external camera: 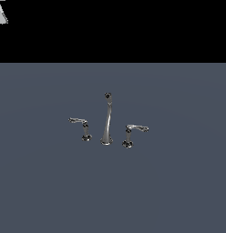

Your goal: Turn on the faucet by rotating a designated handle.

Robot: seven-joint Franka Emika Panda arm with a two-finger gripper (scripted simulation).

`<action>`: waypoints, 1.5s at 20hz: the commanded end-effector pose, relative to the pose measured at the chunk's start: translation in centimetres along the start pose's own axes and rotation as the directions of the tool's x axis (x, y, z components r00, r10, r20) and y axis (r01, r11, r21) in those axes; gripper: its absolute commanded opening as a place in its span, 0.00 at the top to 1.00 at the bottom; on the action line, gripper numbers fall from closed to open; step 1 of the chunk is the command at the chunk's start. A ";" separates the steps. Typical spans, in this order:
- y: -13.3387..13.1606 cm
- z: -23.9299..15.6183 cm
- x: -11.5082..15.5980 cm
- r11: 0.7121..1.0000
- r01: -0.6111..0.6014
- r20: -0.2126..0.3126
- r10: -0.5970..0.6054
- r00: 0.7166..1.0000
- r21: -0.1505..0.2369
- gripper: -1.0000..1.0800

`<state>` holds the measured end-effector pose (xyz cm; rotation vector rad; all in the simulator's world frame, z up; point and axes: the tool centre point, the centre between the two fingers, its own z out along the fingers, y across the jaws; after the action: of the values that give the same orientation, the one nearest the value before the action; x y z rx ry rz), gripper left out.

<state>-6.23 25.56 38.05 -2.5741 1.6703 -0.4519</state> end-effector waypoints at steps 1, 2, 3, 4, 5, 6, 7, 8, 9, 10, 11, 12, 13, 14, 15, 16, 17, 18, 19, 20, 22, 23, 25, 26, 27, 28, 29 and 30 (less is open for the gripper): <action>-0.9 3.5 0.5 0.997 -0.071 0.017 0.072 0.997 -0.022 1.00; -1.2 5.1 0.7 0.994 -0.099 0.021 0.100 0.995 -0.034 1.00; -1.4 6.6 1.0 0.991 -0.128 0.026 0.129 0.991 -0.046 1.00; -1.6 8.2 1.3 0.986 -0.157 0.030 0.159 0.987 -0.059 1.00; -1.7 9.9 1.7 0.980 -0.186 0.034 0.189 0.981 -0.073 1.00; -1.8 11.5 2.0 0.973 -0.215 0.038 0.219 0.975 -0.087 1.00; -1.8 13.2 2.4 0.964 -0.245 0.042 0.250 0.967 -0.101 1.00; -1.7 14.9 2.8 0.954 -0.275 0.046 0.282 0.958 -0.116 1.00; -1.7 16.5 3.3 0.943 -0.305 0.049 0.313 0.948 -0.131 1.00; -1.5 18.2 3.7 0.931 -0.334 0.052 0.344 0.938 -0.145 1.00; -1.3 19.7 4.1 0.919 -0.361 0.054 0.373 0.926 -0.160 1.00; -1.1 21.1 4.5 0.906 -0.386 0.056 0.401 0.914 -0.173 1.00; -0.9 22.5 4.9 0.893 -0.410 0.058 0.427 0.902 -0.186 1.00; -0.7 23.8 5.3 0.879 -0.433 0.059 0.451 0.890 -0.199 1.00; -0.4 24.9 5.7 0.866 -0.453 0.060 0.474 0.878 -0.210 1.00; -0.1 26.0 6.0 0.853 -0.472 0.060 0.495 0.867 -0.221 1.00; 0.1 27.0 6.3 0.841 -0.490 0.061 0.515 0.855 -0.231 1.00; 0.4 27.9 6.6 0.829 -0.506 0.061 0.533 0.844 -0.240 1.00; 0.7 28.8 6.9 0.817 -0.520 0.060 0.549 0.834 -0.249 1.00; 0.9 29.5 7.1 0.807 -0.532 0.060 0.563 0.824 -0.256 1.00; 1.3 30.7 7.5 0.789 -0.553 0.060 0.587 0.808 -0.269 1.00; 1.5 31.2 7.6 0.781 -0.561 0.059 0.596 0.801 -0.274 1.00; 1.7 31.9 7.8 0.770 -0.572 0.059 0.609 0.791 -0.281 1.00; 1.8 32.1 7.9 0.767 -0.576 0.058 0.613 0.788 -0.283 1.00; 1.9 32.2 7.9 0.765 -0.578 0.058 0.616 0.786 -0.284 1.00; 1.9 32.3 7.9 0.764 -0.579 0.058 0.617 0.785 -0.285 1.00; 1.9 32.3 7.9 0.764 -0.579 0.058 0.617 0.785 -0.285 1.00; 1.9 32.3 7.9 0.764 -0.579 0.058 0.617 0.785 -0.285 1.00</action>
<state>3.58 13.64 8.59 -2.1738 2.2698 -0.0003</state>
